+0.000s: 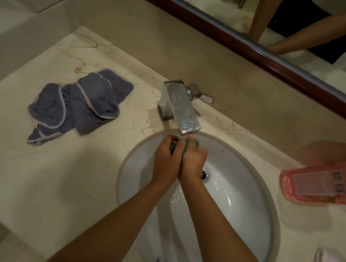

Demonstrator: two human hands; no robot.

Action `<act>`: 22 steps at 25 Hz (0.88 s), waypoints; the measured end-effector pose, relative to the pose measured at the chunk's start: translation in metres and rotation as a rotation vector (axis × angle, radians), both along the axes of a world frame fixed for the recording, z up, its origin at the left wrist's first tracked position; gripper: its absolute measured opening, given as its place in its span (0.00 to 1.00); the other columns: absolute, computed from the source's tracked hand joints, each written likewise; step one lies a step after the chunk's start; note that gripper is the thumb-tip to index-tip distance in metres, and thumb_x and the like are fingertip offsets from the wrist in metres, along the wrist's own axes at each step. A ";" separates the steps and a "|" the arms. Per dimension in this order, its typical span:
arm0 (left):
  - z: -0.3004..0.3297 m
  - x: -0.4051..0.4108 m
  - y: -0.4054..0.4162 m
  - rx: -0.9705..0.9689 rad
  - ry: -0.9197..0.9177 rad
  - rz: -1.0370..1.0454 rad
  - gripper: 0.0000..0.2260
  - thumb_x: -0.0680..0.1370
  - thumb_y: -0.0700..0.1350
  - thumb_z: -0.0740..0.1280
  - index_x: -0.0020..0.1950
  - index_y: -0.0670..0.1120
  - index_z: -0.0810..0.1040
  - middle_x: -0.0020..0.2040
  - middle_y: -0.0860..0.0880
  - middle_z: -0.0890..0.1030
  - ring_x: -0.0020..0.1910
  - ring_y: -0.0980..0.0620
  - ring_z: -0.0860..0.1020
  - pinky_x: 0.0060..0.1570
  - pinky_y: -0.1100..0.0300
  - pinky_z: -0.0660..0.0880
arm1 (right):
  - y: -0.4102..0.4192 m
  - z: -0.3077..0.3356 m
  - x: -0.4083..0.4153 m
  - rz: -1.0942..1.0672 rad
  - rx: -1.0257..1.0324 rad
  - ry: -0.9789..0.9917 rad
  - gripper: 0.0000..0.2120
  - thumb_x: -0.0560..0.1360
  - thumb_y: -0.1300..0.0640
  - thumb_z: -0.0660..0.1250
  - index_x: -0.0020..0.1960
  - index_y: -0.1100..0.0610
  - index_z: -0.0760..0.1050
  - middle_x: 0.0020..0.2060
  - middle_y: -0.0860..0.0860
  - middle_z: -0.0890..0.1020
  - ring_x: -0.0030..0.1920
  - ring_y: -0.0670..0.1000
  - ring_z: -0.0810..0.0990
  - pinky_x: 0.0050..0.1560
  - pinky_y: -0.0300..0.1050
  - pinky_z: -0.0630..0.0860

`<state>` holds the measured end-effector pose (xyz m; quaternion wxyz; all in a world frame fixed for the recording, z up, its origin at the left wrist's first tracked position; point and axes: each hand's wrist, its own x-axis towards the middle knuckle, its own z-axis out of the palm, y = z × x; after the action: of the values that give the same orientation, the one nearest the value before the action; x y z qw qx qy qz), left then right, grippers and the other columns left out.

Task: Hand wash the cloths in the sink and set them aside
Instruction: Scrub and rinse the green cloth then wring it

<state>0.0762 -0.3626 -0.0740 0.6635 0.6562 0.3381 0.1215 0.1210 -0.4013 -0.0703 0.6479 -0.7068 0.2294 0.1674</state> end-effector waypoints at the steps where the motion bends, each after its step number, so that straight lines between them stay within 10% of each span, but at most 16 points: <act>1: 0.000 -0.001 -0.003 0.003 -0.003 0.008 0.11 0.80 0.54 0.62 0.48 0.48 0.78 0.42 0.47 0.83 0.43 0.49 0.82 0.44 0.52 0.79 | 0.000 0.003 0.001 -0.013 0.010 0.030 0.18 0.82 0.53 0.63 0.37 0.62 0.78 0.28 0.52 0.80 0.31 0.51 0.80 0.33 0.43 0.76; 13: -0.006 0.018 0.006 -0.085 0.074 0.213 0.18 0.85 0.48 0.59 0.46 0.39 0.82 0.42 0.41 0.84 0.44 0.43 0.83 0.47 0.46 0.81 | -0.016 -0.001 -0.011 0.088 0.288 0.014 0.09 0.82 0.53 0.64 0.54 0.41 0.80 0.44 0.39 0.86 0.45 0.40 0.85 0.39 0.36 0.79; 18: -0.008 0.019 0.006 -0.179 0.075 0.200 0.20 0.86 0.50 0.57 0.47 0.38 0.81 0.43 0.40 0.84 0.43 0.43 0.83 0.47 0.48 0.80 | -0.013 -0.003 -0.011 0.190 0.188 -0.098 0.07 0.81 0.55 0.67 0.56 0.55 0.81 0.48 0.54 0.86 0.48 0.51 0.86 0.49 0.45 0.83; 22: -0.006 0.008 0.000 -0.130 0.021 0.157 0.18 0.86 0.50 0.56 0.41 0.47 0.77 0.36 0.48 0.80 0.35 0.52 0.78 0.39 0.54 0.75 | -0.006 -0.003 -0.007 0.034 0.058 -0.043 0.10 0.81 0.55 0.65 0.42 0.54 0.80 0.36 0.52 0.83 0.36 0.51 0.82 0.33 0.43 0.80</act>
<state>0.0838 -0.3627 -0.0795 0.6894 0.5846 0.4027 0.1441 0.1142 -0.4074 -0.0737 0.6701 -0.6949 0.1982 0.1697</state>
